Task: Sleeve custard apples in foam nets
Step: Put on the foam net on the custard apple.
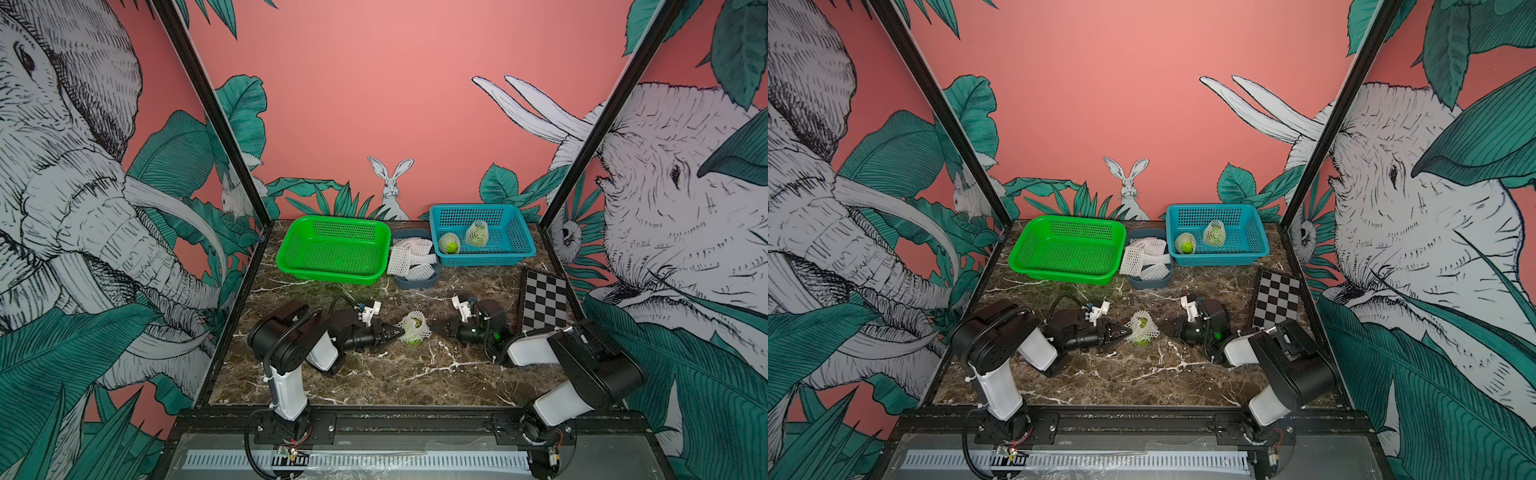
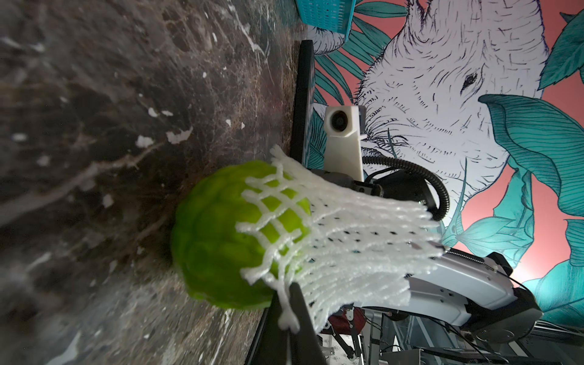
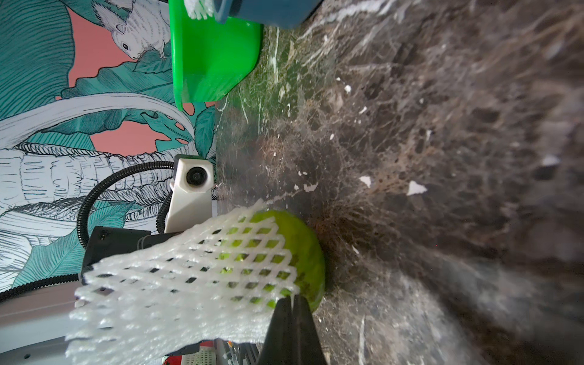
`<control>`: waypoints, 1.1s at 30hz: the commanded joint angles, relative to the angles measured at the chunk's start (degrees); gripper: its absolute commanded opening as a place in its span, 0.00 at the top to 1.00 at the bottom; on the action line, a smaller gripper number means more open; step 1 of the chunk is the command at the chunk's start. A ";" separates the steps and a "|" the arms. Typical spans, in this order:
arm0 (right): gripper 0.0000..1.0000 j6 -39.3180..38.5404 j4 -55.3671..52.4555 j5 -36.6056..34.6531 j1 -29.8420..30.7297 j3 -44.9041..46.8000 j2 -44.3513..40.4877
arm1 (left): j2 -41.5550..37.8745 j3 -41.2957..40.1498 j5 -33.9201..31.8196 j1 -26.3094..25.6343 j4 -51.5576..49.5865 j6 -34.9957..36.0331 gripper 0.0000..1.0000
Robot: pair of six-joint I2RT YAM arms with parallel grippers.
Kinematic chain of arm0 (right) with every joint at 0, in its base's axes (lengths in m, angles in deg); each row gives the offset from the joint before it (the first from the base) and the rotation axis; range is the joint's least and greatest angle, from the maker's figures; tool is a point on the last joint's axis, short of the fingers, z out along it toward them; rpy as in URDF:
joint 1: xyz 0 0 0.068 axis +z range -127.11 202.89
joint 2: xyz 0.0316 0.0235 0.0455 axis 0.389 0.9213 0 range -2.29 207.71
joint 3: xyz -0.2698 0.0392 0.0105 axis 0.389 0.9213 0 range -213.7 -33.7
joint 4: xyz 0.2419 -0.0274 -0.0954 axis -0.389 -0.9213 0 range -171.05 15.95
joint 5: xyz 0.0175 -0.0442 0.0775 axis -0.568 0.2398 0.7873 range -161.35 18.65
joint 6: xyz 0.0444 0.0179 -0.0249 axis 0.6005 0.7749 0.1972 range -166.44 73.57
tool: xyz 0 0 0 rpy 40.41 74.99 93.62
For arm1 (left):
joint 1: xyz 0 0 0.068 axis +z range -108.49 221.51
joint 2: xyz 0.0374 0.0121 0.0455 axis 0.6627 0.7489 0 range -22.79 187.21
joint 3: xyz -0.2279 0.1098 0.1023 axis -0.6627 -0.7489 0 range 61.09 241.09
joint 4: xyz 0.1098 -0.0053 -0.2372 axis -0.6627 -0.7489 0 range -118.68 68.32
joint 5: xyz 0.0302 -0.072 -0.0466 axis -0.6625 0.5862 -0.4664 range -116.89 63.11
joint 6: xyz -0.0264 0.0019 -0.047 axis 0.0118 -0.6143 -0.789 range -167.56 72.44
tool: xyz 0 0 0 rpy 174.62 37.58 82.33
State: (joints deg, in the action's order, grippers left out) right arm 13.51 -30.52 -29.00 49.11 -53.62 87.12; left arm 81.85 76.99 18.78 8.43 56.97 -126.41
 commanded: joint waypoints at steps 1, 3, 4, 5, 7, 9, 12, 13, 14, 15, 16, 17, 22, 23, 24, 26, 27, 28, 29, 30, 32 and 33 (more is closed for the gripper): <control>1.00 -0.46 2.31 -0.69 0.45 -0.45 1.10 | 1.13 0.00 1.18 -0.32 1.69 0.78 1.00; 1.00 -0.53 2.09 -0.86 0.46 -0.46 1.50 | 1.66 0.19 1.35 -0.32 1.76 0.96 1.00; 1.00 -0.45 2.33 -0.70 0.50 -0.54 1.72 | 1.99 0.25 1.44 -0.36 1.70 1.06 1.00; 1.00 -0.42 2.37 -0.69 0.72 -0.61 1.86 | 2.25 0.12 1.48 -0.31 1.71 1.15 1.00; 1.00 -0.53 2.04 -0.75 0.77 -0.86 1.91 | 2.48 -0.10 1.57 -0.32 1.75 1.39 1.00; 1.00 -0.69 1.65 -1.02 0.93 -0.93 1.91 | 2.63 -0.17 1.59 -0.32 1.71 1.58 1.00; 1.00 -1.15 0.72 -1.12 1.21 -1.45 3.03 | 2.98 0.01 1.73 -0.38 1.68 1.69 1.00; 1.00 -1.23 0.57 -1.19 1.29 -1.53 3.65 | 3.22 0.10 1.75 -0.41 1.71 1.75 1.00; 1.00 -1.37 0.49 -1.29 1.29 -1.53 3.96 | 3.40 0.20 1.79 -0.45 1.71 1.77 1.00; 1.00 -1.39 0.31 -1.43 1.29 -1.52 4.26 | 3.67 0.27 1.79 -0.34 1.70 1.86 1.00; 1.00 -1.41 0.00 -1.63 1.29 -1.61 4.52 | 4.01 0.36 1.79 -0.42 1.68 1.85 1.00; 1.00 -1.57 -0.14 -1.81 1.29 -1.69 4.58 | 4.29 0.44 1.80 -0.54 1.73 1.92 1.00; 1.00 -2.18 -1.74 -2.35 1.29 -2.39 4.97 | 4.96 1.14 1.87 -0.75 1.69 2.03 1.00; 1.00 -2.24 -2.02 -2.53 1.29 -2.49 4.96 | 5.17 1.31 1.83 -0.76 1.74 2.03 1.00; 1.00 -2.31 -2.04 -2.53 1.29 -2.54 4.93 | 5.45 1.57 1.86 -0.83 1.68 2.03 1.00; 1.00 -2.43 -2.35 -2.70 1.30 -2.82 4.96 | 6.15 1.95 1.88 -0.93 1.75 2.12 1.00; 1.00 -2.47 -2.67 -2.86 1.29 -2.93 4.95 | 6.47 2.03 1.87 -0.93 1.69 2.12 1.00; 1.00 -2.62 -3.27 -3.08 1.29 -3.23 4.92 | 6.86 2.16 1.79 -0.93 1.68 2.20 1.00; 1.00 -2.87 -3.93 -3.39 1.29 -3.35 4.99 | 7.20 2.29 1.79 -0.93 1.68 2.29 1.00; 1.00 -3.14 -4.17 -3.48 1.45 -3.58 5.22 | 7.48 2.33 1.70 -0.98 1.75 2.30 1.00; 1.00 -3.34 -4.85 -3.86 1.42 -3.98 5.50 | 8.26 2.63 1.60 -0.93 1.73 2.38 1.00; 1.00 -3.34 -4.85 -4.01 1.40 -4.19 5.61 | 8.51 2.73 1.53 -0.93 1.73 2.45 1.00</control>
State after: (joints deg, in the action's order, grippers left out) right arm 11.15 -34.74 -31.97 50.18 -56.68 91.86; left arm 89.61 79.07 19.81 7.81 57.56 -124.42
